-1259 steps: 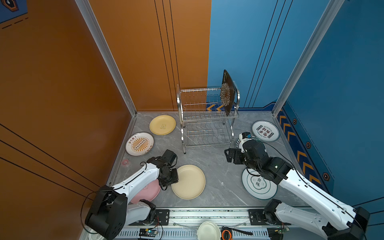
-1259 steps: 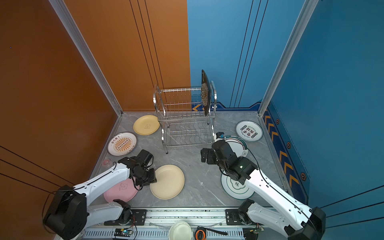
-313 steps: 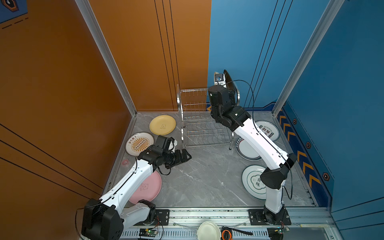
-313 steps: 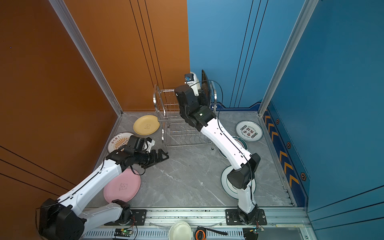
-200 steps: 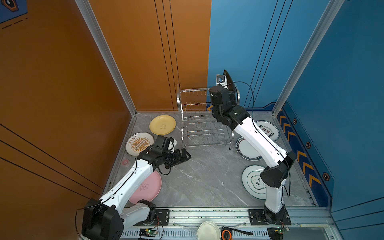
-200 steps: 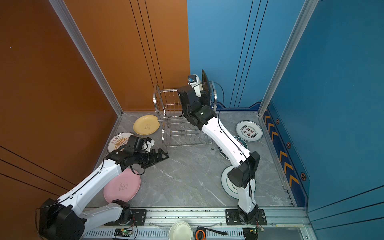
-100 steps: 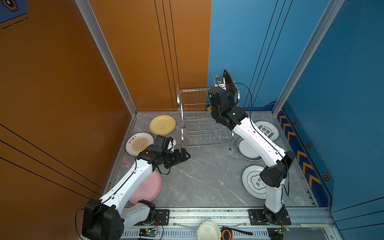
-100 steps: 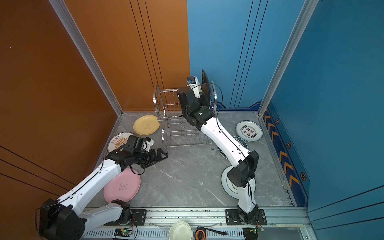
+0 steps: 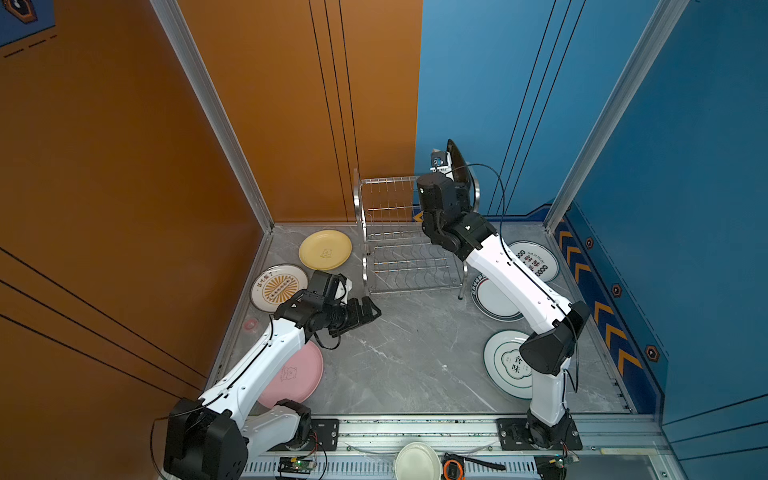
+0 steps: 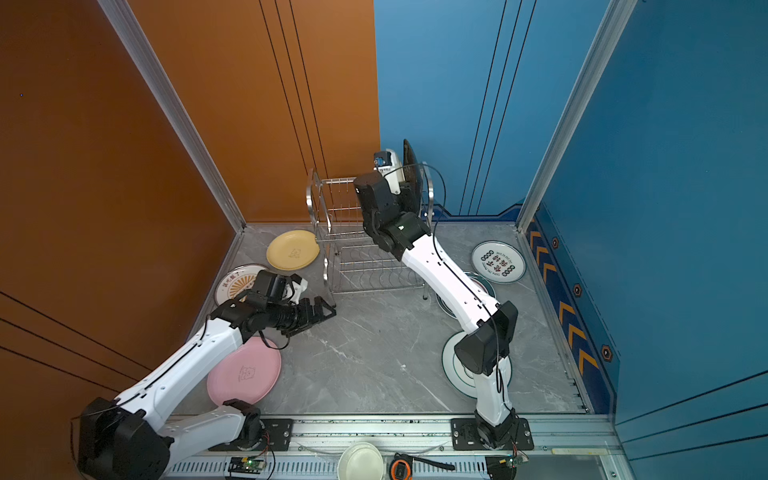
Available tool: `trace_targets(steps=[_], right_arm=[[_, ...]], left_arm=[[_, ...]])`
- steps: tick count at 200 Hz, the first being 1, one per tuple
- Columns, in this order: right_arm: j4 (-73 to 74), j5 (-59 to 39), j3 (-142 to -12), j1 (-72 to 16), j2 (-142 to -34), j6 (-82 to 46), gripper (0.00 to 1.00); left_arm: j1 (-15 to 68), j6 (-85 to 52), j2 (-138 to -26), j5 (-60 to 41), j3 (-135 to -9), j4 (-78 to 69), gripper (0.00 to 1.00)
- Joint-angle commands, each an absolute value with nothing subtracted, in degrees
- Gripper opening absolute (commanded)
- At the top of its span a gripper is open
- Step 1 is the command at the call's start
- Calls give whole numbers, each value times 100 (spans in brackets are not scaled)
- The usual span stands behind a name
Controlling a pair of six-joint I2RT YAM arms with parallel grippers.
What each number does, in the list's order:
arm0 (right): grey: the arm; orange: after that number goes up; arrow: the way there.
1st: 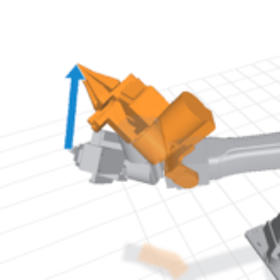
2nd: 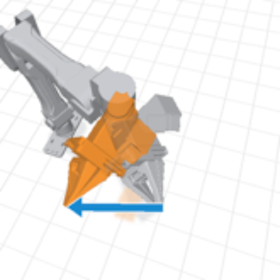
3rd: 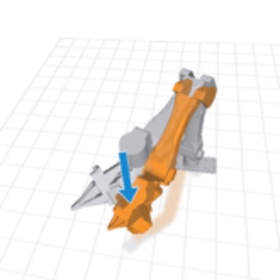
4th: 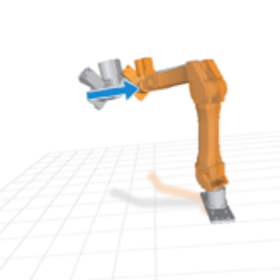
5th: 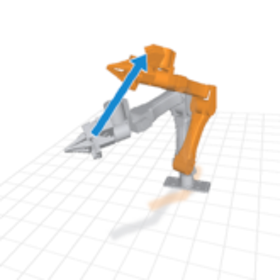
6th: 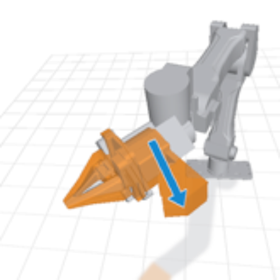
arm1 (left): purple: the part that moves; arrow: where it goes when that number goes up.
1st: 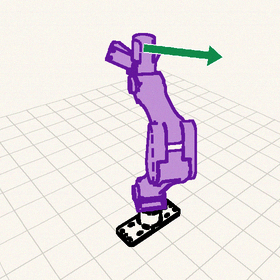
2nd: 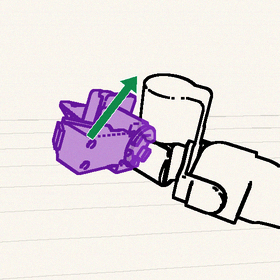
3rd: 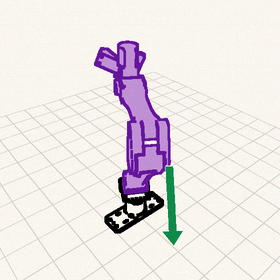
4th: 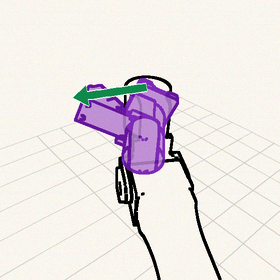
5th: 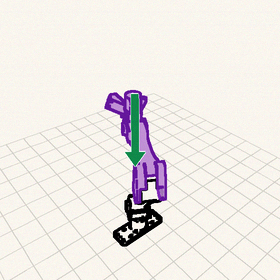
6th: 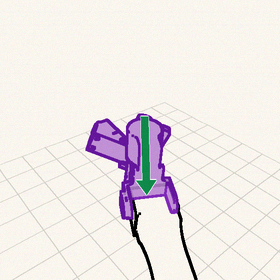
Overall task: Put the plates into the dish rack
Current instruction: 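Lower the cream plate into the rack slot with the right gripper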
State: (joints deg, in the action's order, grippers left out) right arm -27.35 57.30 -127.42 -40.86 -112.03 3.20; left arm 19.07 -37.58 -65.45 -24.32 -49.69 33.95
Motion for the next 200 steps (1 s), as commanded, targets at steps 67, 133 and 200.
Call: trace_targets(steps=[67,133,200], right_arm=[[-2733,5960,-12595,-4061,-11191,119,0],[-2769,6026,-12593,-4061,-11081,114,0],[-2769,5995,-12978,-4128,-10949,346,0]], left_arm=[[1854,-3797,-6478,-2542,-4890,3349,98],[1841,-3814,-6458,-2548,-4887,3348,98],[1841,-3807,-6469,-2539,-4887,3347,98]])
